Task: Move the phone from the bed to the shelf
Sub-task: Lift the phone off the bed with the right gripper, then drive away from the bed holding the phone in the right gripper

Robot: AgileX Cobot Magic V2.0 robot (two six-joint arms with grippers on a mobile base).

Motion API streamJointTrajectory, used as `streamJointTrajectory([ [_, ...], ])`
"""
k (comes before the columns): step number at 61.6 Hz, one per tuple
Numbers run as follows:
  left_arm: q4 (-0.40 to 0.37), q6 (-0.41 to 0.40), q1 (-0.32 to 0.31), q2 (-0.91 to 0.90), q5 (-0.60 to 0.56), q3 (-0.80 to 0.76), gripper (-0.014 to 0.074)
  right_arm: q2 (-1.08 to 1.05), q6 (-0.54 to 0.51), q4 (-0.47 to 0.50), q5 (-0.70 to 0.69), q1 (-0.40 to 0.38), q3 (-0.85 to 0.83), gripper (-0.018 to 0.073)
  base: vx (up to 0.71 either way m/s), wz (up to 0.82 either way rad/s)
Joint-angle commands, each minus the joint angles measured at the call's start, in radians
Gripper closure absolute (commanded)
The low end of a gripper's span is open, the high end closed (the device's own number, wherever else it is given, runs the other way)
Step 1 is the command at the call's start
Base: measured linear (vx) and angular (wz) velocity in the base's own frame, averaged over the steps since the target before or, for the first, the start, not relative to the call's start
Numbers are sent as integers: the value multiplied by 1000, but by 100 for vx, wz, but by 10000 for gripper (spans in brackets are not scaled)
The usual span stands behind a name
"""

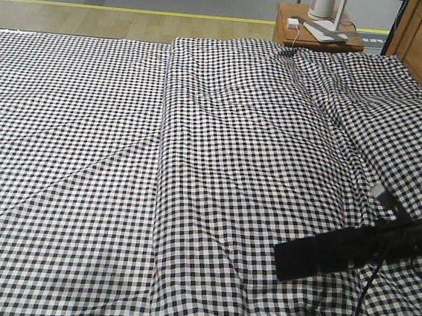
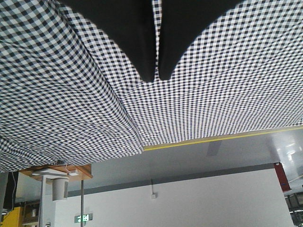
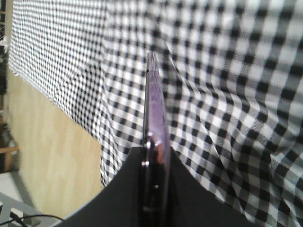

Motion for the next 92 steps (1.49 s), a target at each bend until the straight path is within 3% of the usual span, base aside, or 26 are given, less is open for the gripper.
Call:
streamJointTrajectory([
  [1, -9, -6, 1, -5, -71, -23, 595, -159, -5, 64, 153, 0, 24, 567, 0, 0],
  [18, -9, -6, 1, -5, -71, -23, 595, -466, -35, 72, 152, 84, 98, 563, 0, 0],
  [64, -9, -6, 1, -5, -71, -23, 595, -927, 24, 72, 152, 591, 102, 562, 0, 0],
  [79, -9, -6, 1, -5, -71, -23, 595, -977, 49, 73, 152, 689, 102, 562, 0, 0],
  [92, -9, -6, 1, -5, -71, -23, 595, -984, 49, 89, 152, 706, 102, 562, 0, 0],
])
